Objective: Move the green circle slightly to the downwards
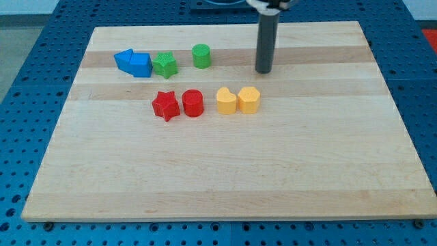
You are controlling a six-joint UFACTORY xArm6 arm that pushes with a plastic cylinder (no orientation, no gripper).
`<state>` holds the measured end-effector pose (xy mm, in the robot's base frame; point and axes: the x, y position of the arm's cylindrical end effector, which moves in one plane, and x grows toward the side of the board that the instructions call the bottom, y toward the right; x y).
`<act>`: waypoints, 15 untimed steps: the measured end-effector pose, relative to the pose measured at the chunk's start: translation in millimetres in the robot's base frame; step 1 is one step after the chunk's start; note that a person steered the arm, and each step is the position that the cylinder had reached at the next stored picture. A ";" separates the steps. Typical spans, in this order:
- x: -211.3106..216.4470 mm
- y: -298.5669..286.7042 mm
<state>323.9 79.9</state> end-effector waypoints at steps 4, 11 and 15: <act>-126.1 -158.0; -56.1 -134.8; -24.6 -102.4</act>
<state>299.3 -22.6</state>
